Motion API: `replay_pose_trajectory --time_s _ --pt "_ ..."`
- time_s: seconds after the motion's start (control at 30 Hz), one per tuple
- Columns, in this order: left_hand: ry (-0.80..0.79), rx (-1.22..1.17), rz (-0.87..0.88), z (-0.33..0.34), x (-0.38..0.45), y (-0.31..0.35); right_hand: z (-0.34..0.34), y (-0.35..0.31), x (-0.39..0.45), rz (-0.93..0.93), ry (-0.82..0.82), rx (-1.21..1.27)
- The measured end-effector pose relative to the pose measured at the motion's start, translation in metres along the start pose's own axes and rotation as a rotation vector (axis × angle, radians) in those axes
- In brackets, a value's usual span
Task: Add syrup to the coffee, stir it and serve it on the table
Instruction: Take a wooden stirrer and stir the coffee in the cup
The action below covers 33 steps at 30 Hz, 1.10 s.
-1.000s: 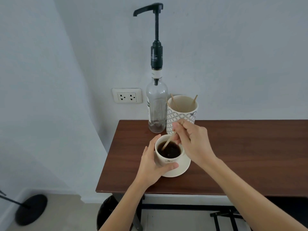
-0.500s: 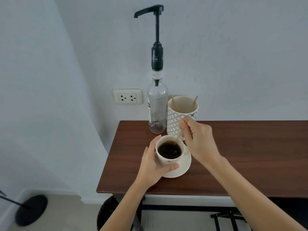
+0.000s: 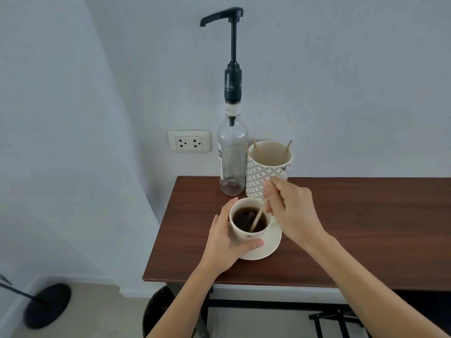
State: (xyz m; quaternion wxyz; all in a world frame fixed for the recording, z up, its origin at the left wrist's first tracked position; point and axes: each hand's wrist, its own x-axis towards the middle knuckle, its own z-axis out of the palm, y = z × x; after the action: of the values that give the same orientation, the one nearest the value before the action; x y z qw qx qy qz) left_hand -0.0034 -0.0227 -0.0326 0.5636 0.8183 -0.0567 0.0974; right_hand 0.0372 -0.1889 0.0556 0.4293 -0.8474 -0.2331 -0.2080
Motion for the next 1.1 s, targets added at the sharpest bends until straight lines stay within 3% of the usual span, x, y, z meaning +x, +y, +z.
replay_pose_trajectory --time_s 0.2,0.67,1.1 --pt "-0.002 -0.004 -0.006 0.0 0.0 0.0 -0.004 0.005 0.012 -0.015 0.005 -0.095" --pt "0.001 -0.001 -0.015 0.001 0.0 -0.002 -0.001 -0.006 0.005 -0.026 -0.041 0.006" --pt "-0.006 -0.002 -0.015 0.001 -0.001 0.001 -0.007 0.004 0.013 0.002 -0.025 -0.083"
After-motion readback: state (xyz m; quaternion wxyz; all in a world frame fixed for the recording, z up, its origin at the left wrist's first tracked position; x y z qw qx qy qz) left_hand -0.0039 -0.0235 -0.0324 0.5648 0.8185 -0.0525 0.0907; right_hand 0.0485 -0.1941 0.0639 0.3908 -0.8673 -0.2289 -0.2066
